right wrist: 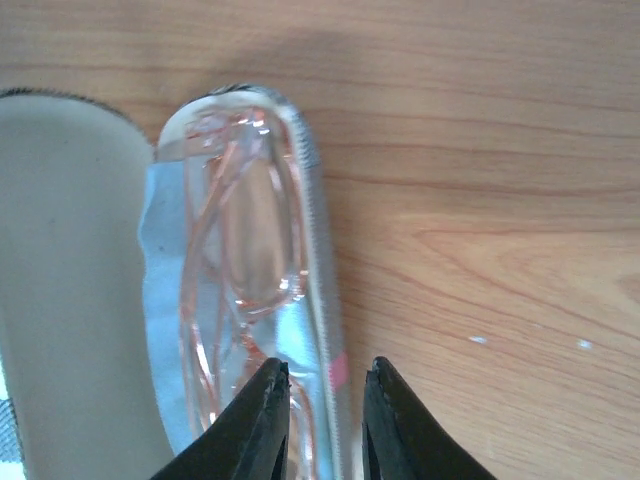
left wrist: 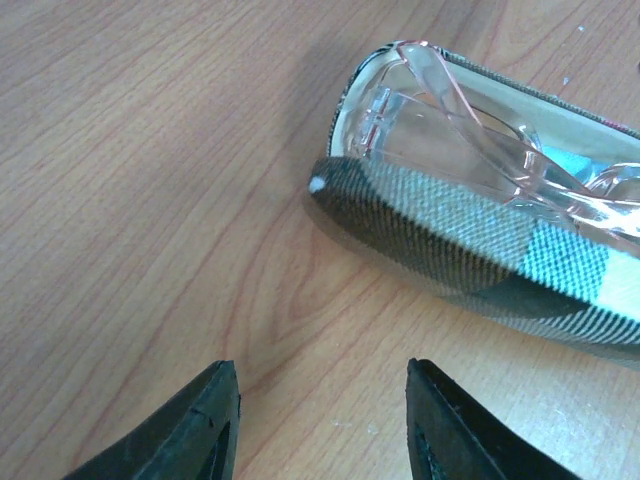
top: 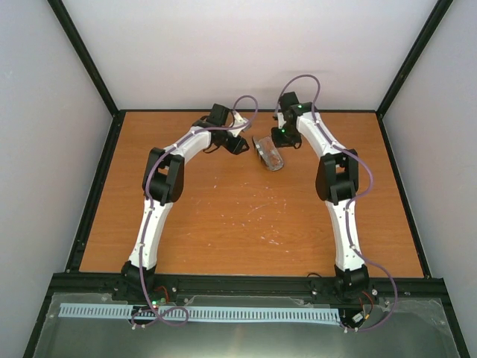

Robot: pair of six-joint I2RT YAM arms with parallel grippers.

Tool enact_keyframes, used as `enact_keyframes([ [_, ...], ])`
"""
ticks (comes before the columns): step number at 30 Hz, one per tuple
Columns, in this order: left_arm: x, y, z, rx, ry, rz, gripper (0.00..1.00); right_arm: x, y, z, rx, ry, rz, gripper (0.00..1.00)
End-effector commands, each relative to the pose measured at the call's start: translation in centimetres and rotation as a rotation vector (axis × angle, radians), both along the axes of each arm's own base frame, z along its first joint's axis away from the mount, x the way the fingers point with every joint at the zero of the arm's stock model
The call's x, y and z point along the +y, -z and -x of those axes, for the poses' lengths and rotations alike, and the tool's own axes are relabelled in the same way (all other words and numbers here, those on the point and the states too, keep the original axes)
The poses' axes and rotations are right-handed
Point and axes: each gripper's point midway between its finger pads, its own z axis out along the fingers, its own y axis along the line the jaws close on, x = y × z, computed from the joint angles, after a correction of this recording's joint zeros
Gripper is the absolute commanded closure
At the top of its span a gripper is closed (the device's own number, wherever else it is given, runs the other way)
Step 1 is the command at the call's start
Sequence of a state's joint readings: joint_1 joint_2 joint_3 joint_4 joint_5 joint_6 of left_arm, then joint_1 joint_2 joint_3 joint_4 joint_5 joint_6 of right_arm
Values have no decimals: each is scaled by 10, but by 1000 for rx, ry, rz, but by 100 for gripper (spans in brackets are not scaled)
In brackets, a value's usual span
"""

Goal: Organize the sunglasses
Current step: Place the sunglasses in the sunglasses case, then close the sunglasses case at the center of the board.

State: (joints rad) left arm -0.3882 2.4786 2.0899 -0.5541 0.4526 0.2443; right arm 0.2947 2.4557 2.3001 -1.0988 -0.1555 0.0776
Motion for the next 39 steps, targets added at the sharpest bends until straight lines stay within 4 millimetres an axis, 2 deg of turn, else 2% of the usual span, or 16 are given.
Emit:
enact_keyframes([
  [1, -9, -16, 1, -24, 3, 15, 53, -21, -38, -17, -115, 87, -10, 78],
  [4, -12, -18, 6, -26, 7, 9, 53, -24, -28, -16, -96, 97, -16, 78],
  [9, -17, -22, 15, -28, 19, 3, 53, -23, 7, -11, -20, 101, -22, 85],
  [13, -22, -19, 21, -25, 29, -8, 53, -14, 31, -7, 36, 94, -62, 88],
  [18, -28, -18, 26, -27, 40, -16, 53, -1, 42, -3, 73, 81, -130, 90],
  [20, -31, -20, 26, -33, 42, -17, 53, 2, 52, 6, 109, 76, -146, 91],
  [27, -39, -27, 29, -51, 58, -20, 53, 14, 59, 18, 141, 44, -175, 93],
  [33, -44, -30, 33, -60, 72, -29, 53, 19, 56, 20, 134, 43, -199, 93],
  [39, -54, -36, 35, -95, 96, -34, 54, 33, 50, 22, 121, 15, -220, 94],
])
